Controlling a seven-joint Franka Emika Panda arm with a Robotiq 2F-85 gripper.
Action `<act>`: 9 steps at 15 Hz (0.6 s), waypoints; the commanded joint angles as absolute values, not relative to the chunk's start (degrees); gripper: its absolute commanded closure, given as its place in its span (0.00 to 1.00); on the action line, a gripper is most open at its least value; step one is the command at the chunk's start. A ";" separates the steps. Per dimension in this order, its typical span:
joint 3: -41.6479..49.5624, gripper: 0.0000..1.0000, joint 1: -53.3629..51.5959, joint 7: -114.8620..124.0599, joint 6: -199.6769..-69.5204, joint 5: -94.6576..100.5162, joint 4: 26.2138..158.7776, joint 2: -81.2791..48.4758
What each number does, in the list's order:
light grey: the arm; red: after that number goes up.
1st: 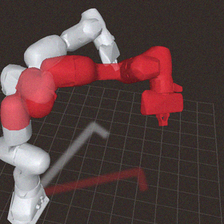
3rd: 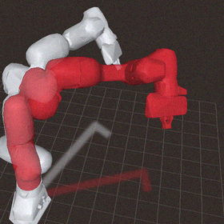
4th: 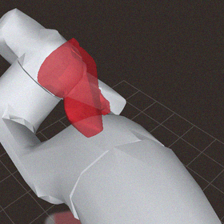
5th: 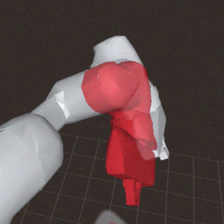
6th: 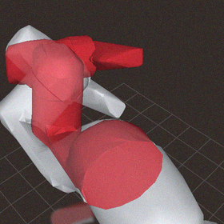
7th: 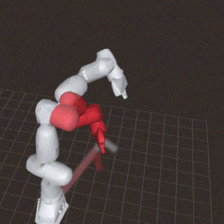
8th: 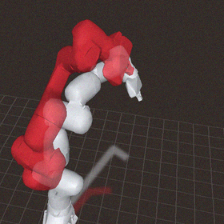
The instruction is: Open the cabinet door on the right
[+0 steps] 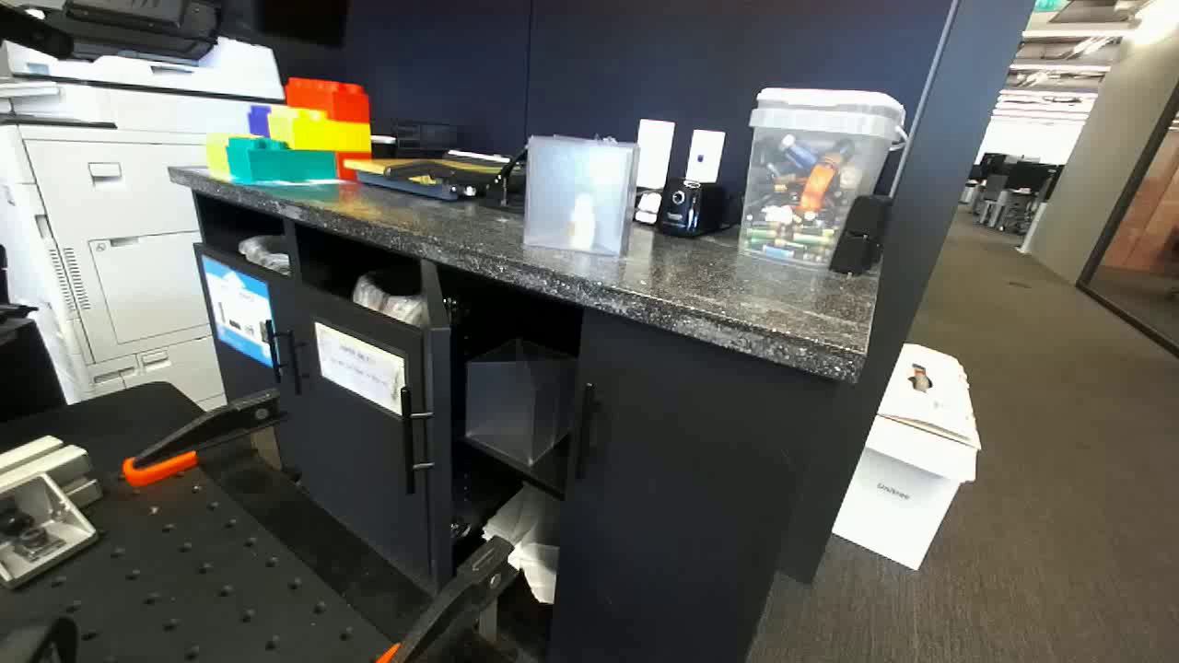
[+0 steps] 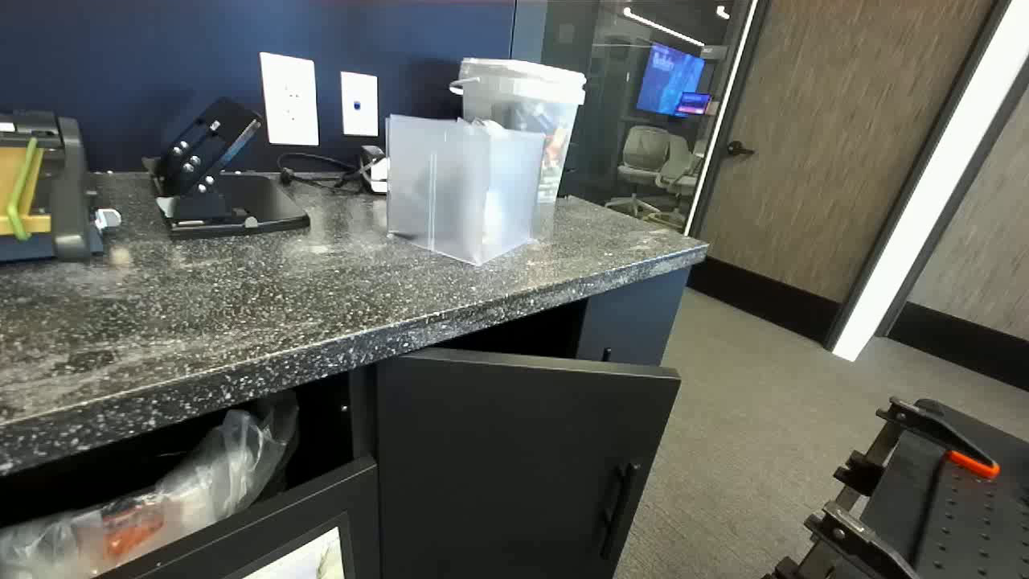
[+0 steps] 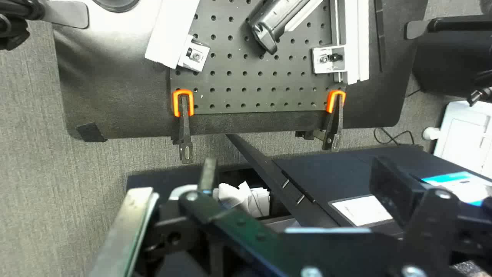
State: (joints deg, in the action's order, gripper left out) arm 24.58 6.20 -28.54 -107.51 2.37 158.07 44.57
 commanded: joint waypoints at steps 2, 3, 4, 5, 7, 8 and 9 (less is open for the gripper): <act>23.58 0.00 7.21 -29.17 -107.36 1.63 157.94 44.26; 23.58 0.00 7.21 -29.17 -107.36 1.63 157.93 44.26; 23.58 0.00 7.21 -29.17 -107.36 1.63 157.93 44.26; 23.58 0.00 7.21 -29.17 -107.36 1.63 157.93 44.26; 23.58 0.00 7.21 -29.17 -107.36 1.63 157.93 44.26; 23.29 0.00 6.88 -28.83 -108.04 1.52 157.54 43.43; 22.81 0.00 6.20 -28.36 -108.85 1.17 156.75 42.24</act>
